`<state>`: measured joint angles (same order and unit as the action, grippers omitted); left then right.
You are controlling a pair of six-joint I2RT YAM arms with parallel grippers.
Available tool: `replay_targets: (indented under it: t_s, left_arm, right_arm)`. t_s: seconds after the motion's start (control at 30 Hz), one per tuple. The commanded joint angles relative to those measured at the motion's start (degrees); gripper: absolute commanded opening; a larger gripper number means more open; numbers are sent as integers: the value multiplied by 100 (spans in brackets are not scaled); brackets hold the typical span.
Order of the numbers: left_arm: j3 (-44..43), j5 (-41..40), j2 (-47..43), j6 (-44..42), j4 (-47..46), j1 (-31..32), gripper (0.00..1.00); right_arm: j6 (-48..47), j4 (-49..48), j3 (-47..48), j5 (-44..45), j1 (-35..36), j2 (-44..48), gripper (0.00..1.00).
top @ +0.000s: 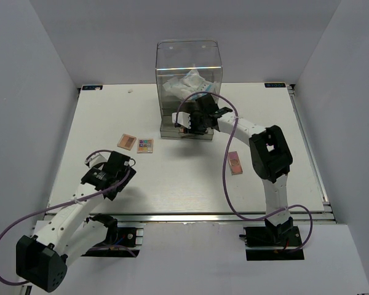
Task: Organize the makeup
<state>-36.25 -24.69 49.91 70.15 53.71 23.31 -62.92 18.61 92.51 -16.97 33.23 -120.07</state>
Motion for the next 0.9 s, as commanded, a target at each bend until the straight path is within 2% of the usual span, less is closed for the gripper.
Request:
replay_targets:
  t_s: [0.0, 0.17, 0.3, 0.4, 0.53, 0.73, 0.87]
  left_arm:
    - [-57, -71, 115, 86, -2, -46, 98]
    - [-154, -185, 632, 17, 131, -133, 98]
    - [-181, -194, 975, -185, 34, -300, 98]
    - [-76, -54, 1161, -405, -273, -599, 98]
    - [-101, 218, 1459, -730, -843, -924, 98]
    - [-277, 429, 2074, -985, -1161, -1188, 98]
    - [-76, 587, 2189, -994, -1346, -1442, 98]
  right_arm:
    - [-19, 749, 109, -535, 25, 159, 44]
    - [208, 715, 5, -580, -18, 291, 47]
    - [823, -547, -531, -395, -106, 922, 58]
    - [1140, -1077, -962, -316, -115, 1651, 63]
    - [1404, -1140, -1191, -315, -168, 2110, 67]
    - [1957, -1149, -1665, -464, -335, 2664, 68]
    - [2125, -1132, -2008, -553, -440, 3015, 68]
